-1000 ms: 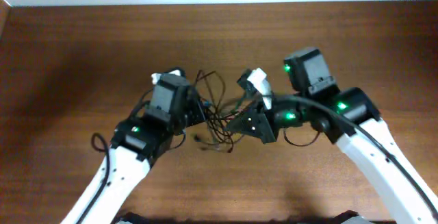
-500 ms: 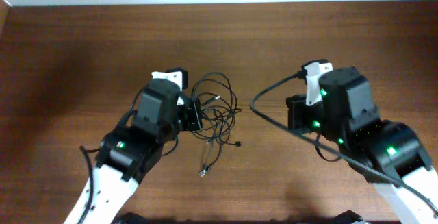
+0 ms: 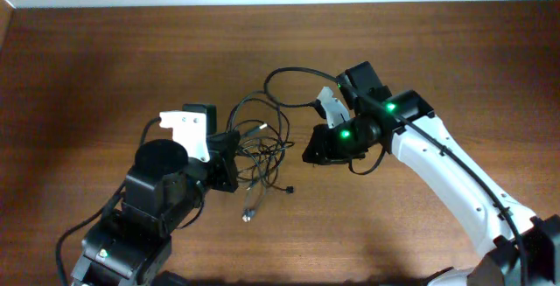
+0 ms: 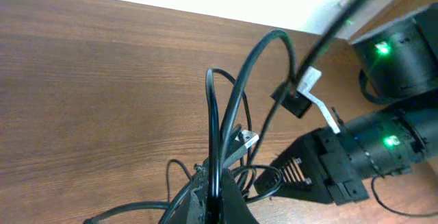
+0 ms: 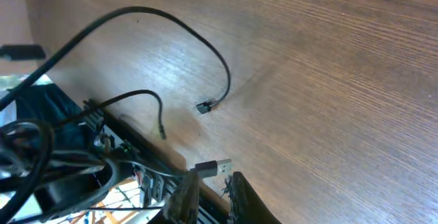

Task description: Untangle cables

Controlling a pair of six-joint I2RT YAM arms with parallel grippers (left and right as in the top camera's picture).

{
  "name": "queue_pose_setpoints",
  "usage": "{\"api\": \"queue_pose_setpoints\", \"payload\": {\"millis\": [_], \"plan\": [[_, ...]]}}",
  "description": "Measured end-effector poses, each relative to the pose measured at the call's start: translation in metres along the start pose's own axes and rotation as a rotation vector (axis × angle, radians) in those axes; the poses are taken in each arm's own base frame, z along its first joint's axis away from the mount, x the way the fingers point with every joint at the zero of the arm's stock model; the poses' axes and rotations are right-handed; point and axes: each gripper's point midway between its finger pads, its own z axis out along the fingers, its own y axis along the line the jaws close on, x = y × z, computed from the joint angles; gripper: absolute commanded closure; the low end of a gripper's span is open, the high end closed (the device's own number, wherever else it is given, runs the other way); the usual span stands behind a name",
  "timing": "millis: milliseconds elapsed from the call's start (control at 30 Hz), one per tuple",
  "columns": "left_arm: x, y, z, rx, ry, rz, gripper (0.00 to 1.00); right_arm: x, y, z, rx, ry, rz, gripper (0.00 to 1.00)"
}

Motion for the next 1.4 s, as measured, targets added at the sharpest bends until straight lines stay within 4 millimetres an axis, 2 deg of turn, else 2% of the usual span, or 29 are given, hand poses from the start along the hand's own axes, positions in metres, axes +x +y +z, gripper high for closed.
{"api": "queue_pose_setpoints", "payload": {"millis": [33,133,233,267,300,400,867,933,1000,1033,1067,1200,1400], "plan": [[-0.001,0.002,0.000,-0.013,-0.006,-0.022,1.00,0.002,0.004,-0.005,-0.007,-0.006,-0.011,0.91],[-0.009,0.020,-0.001,-0.113,-0.067,-0.238,1.00,0.014,0.023,-0.041,-0.017,-0.089,-0.075,0.93],[-0.014,0.036,-0.004,-0.174,-0.154,-0.684,1.00,0.026,0.044,-0.093,-0.003,-0.268,-0.175,0.91],[-0.014,0.038,-0.005,-0.173,-0.176,-0.844,0.99,0.033,0.050,-0.117,0.016,-0.358,-0.212,0.87],[-0.014,0.039,-0.005,-0.171,-0.185,-0.912,0.97,0.038,0.053,-0.131,0.024,-0.411,-0.231,0.86],[-0.011,0.041,-0.002,-0.179,-0.188,-1.015,0.97,0.044,0.054,-0.149,0.052,-0.484,-0.246,0.86],[-0.008,0.044,-0.003,-0.194,-0.187,-1.039,0.97,0.045,0.049,-0.148,0.072,-0.479,-0.227,0.86],[-0.008,0.044,-0.003,-0.194,-0.187,-1.040,0.96,0.045,0.049,-0.148,0.072,-0.479,-0.227,0.78],[-0.008,0.044,-0.003,-0.195,-0.186,-1.040,0.95,0.045,0.049,-0.148,0.075,-0.481,-0.226,0.52],[-0.008,0.044,-0.003,-0.195,-0.186,-1.040,0.95,0.045,0.048,-0.148,0.077,-0.479,-0.225,0.33],[-0.008,0.044,-0.003,-0.195,-0.186,-1.040,0.95,0.046,0.047,-0.147,0.080,-0.471,-0.217,0.21],[-0.008,0.044,-0.003,-0.197,-0.185,-1.039,0.96,0.048,0.038,-0.137,0.102,-0.417,-0.188,0.17],[-0.008,0.044,-0.003,-0.197,-0.185,-1.040,0.96,0.040,0.027,-0.117,0.126,-0.344,-0.147,0.15]]}}
